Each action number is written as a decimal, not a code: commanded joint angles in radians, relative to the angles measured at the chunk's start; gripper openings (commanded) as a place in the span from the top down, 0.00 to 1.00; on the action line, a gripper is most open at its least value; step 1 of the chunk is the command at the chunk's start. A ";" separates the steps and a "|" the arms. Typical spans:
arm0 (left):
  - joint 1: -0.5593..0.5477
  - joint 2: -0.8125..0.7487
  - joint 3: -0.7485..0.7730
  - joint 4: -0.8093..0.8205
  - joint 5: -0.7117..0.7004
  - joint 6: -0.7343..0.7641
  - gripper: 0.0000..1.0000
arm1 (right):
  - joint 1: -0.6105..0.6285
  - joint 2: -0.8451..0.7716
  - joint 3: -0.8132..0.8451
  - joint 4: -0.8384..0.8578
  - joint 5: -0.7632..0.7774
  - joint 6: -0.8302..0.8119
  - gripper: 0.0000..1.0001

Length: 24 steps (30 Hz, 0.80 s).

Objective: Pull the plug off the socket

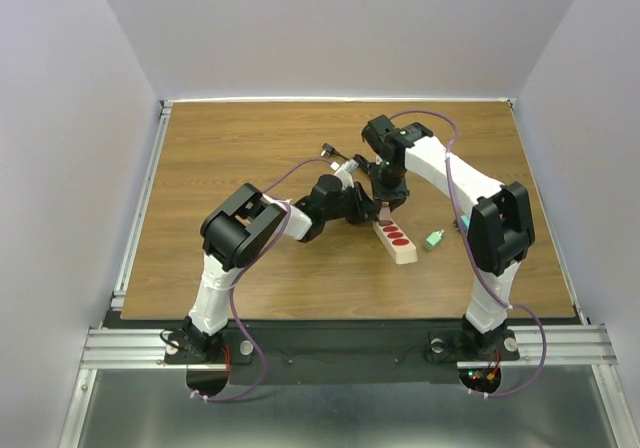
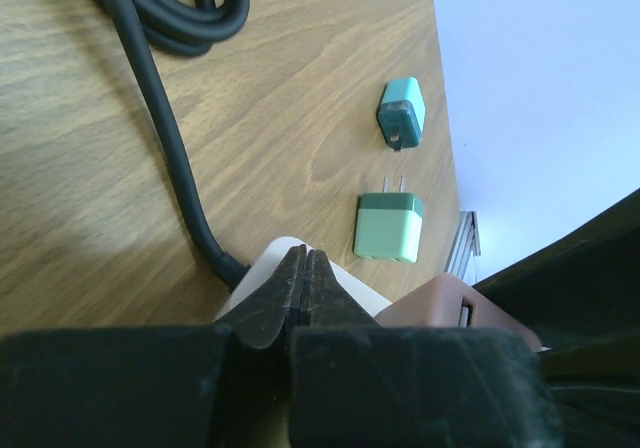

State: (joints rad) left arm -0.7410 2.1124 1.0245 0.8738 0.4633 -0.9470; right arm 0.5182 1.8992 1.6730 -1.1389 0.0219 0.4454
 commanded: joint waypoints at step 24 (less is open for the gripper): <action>0.091 -0.360 -0.169 -0.318 -0.012 0.057 1.00 | 0.009 -0.230 -0.393 0.352 -0.047 0.058 1.00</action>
State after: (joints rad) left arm -0.6842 1.8473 0.8692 0.6056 0.4641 -0.9192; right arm 0.5182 1.6749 1.3270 -0.9066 -0.0383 0.4885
